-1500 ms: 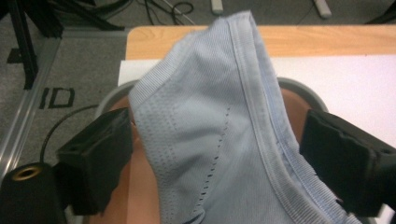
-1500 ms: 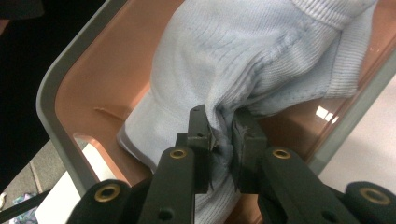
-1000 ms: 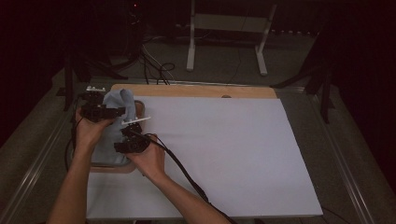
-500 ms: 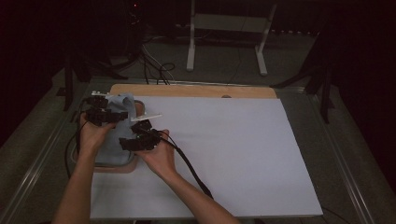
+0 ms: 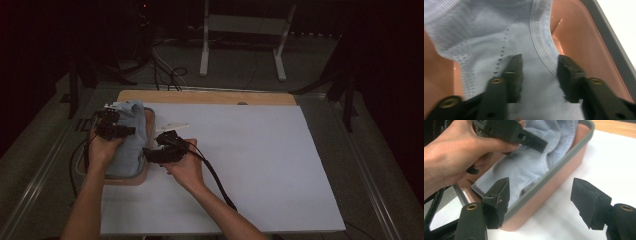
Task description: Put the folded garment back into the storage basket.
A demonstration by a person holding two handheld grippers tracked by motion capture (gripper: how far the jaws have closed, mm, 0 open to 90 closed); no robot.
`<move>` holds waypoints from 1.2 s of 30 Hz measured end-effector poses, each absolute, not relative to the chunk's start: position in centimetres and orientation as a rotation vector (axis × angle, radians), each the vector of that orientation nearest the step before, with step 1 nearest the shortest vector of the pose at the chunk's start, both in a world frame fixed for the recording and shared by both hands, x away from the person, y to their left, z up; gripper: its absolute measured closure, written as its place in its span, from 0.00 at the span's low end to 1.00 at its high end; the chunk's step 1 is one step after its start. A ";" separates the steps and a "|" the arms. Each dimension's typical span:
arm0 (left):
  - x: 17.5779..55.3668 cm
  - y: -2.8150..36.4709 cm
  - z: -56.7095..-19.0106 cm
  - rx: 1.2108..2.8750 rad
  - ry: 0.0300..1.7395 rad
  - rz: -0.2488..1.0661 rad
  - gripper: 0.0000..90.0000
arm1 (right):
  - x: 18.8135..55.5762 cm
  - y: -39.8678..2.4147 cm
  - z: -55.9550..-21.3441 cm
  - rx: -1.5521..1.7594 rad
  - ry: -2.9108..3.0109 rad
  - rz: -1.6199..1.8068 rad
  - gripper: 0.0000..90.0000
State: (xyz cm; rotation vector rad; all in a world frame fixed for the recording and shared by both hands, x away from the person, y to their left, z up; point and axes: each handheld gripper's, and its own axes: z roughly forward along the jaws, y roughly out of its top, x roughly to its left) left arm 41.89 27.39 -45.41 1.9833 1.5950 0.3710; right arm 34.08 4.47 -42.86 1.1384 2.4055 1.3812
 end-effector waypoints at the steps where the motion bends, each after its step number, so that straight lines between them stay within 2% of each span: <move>1: 42.0 27.2 -45.7 2.004 1.609 0.371 0.72 | 34.0 4.3 -42.9 1.133 2.401 1.377 0.35; 2: 42.1 27.2 -45.7 2.009 1.611 0.365 0.76 | 34.0 3.9 -42.9 1.135 2.394 1.377 0.36; 7: 42.4 26.8 -46.3 2.039 1.624 0.353 0.86 | 33.9 3.1 -42.8 1.129 2.385 1.389 0.36; 19: 42.7 25.7 -47.5 2.136 1.628 0.260 0.96 | 33.9 2.6 -42.8 1.122 2.374 1.389 0.35; 32: 42.8 25.6 -47.9 2.154 1.619 0.177 0.96 | 33.8 2.3 -42.8 1.097 2.375 1.394 0.33; 36: 42.6 25.6 -47.7 2.142 1.595 0.205 0.91 | 33.7 2.2 -42.8 1.097 2.376 1.398 0.33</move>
